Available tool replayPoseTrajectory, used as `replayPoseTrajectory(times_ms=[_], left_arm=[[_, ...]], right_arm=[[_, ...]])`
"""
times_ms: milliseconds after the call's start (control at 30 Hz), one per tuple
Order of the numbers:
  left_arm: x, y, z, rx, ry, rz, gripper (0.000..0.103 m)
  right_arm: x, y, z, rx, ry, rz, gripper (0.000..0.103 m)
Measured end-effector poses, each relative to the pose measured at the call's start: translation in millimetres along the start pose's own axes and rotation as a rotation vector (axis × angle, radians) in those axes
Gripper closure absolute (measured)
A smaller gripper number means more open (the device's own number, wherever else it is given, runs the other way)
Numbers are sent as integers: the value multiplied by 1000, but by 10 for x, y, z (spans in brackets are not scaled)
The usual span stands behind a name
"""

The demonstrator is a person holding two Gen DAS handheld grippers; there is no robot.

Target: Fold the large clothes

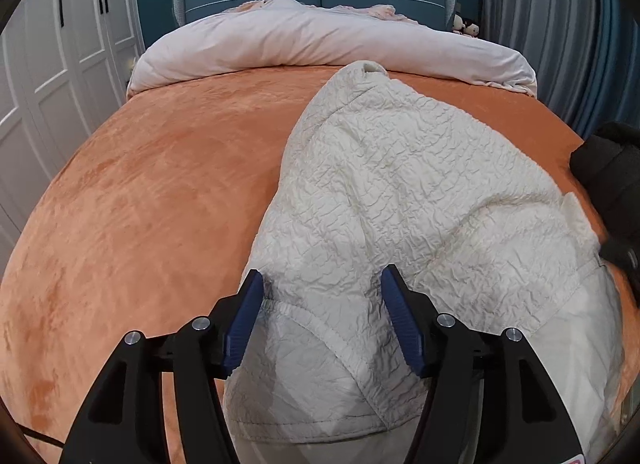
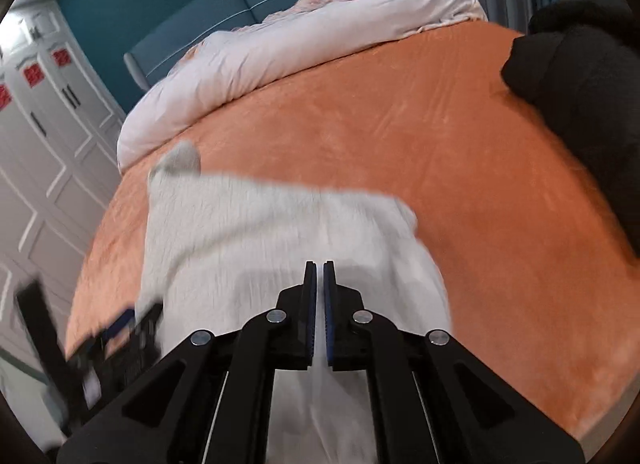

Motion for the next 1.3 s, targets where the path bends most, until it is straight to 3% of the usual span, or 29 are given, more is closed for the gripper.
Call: replayPoseTrajectory(times_ms=[67, 133, 200, 333, 433, 500, 600, 667, 700, 800, 967, 1100, 1167, 1300], left_arm=[[-26, 18, 5, 0, 4, 9, 42], [-66, 14, -7, -2, 14, 25, 42], [-85, 11, -26, -5, 37, 37, 42], [-45, 0, -45, 0, 38, 26, 42], [-66, -8, -62, -5, 52, 26, 42], [-99, -20, -101, -6, 59, 34, 42], [-76, -51, -245, 2, 53, 40, 42], [74, -84, -422, 20, -15, -12, 41], [135, -98, -489, 27, -42, -38, 36], [411, -185, -693, 48, -123, -130, 27], [622, -282, -716, 84, -169, -191, 22], [693, -305, -528, 150, -269, -292, 20], [690, -322, -374, 187, -291, -315, 18], [651, -325, -199, 200, -320, -331, 13]], right_arm=[[-11, -218, 153, 75, -11, -23, 102], [18, -358, 287, 91, -27, -75, 103], [93, -303, 148, 90, -53, -81, 99], [183, -357, -331, 29, 20, -82, 98], [73, -742, -102, 152, 15, -79, 103], [56, -889, 40, 148, 9, -92, 103], [82, -785, -48, 170, -3, -67, 100], [76, -687, -218, 135, 27, -41, 97], [28, -632, -365, 93, 26, -37, 91], [-177, -546, -619, 17, 9, 8, 52], [-555, -420, -395, 76, 45, 142, 41], [-695, -436, 2, 205, 169, 278, 37], [-665, -462, 176, 250, 216, 298, 36], [-547, -518, 415, 282, 236, 287, 22]])
Point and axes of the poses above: each gripper's, at about its wrist camera, not at the fingertips, and z roughly the way its jaws point, x to its left, y to its top, the point moved 1 cm from there along z, roughly the way its jaws point
